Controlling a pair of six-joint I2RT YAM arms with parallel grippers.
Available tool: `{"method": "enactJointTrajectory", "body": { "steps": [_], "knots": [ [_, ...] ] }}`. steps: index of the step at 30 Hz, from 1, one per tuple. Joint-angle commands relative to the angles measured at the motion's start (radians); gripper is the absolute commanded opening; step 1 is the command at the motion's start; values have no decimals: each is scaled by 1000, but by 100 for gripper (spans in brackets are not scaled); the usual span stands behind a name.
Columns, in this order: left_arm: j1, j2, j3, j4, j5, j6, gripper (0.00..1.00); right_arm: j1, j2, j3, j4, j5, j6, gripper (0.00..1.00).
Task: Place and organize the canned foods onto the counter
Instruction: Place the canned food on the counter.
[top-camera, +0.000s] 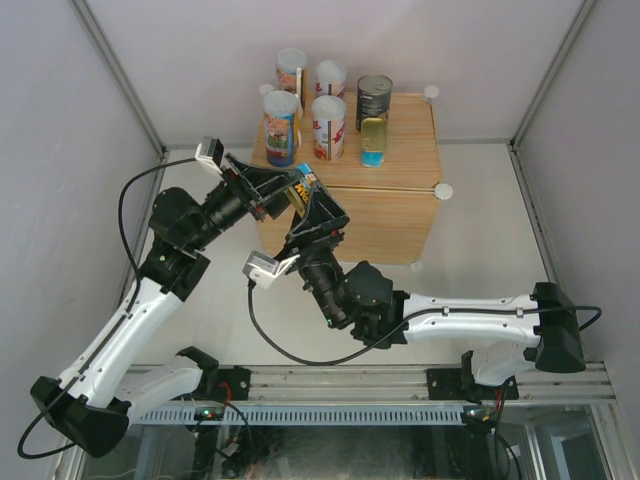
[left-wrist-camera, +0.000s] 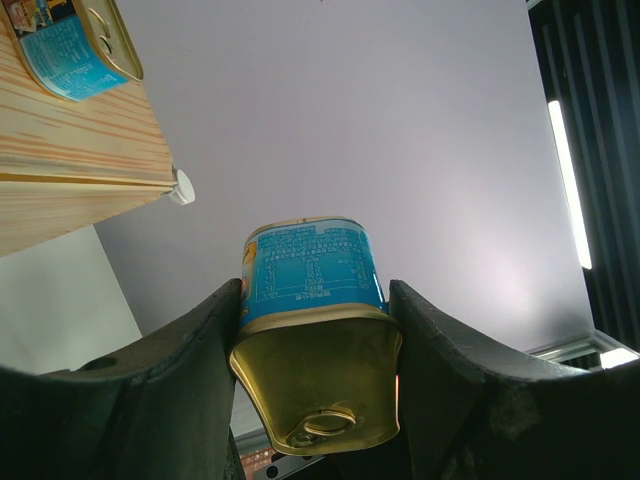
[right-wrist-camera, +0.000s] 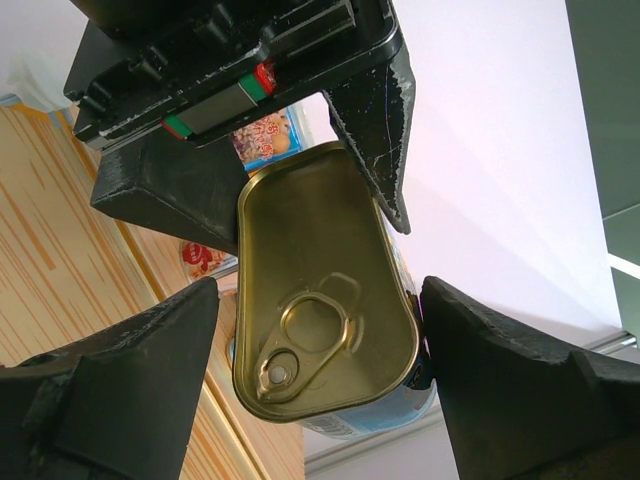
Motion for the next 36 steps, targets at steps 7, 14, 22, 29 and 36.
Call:
{"method": "enactJointTrajectory", "body": {
  "steps": [7,14,22,29,36],
  "knots": [
    [1,-19,31,114,4,-36,0,-17,27,4,26,-25,9,79],
    [1,-12,36,115,5,-37,0,-31,31,4,33,-31,6,77],
    [1,-4,37,127,5,-45,0,-37,36,48,-31,-20,47,55],
    [1,-3,33,142,-3,-47,0,-40,33,65,-55,-10,69,15],
    [1,8,32,155,-8,-44,0,-43,28,65,-34,0,72,0]
  ]
}}
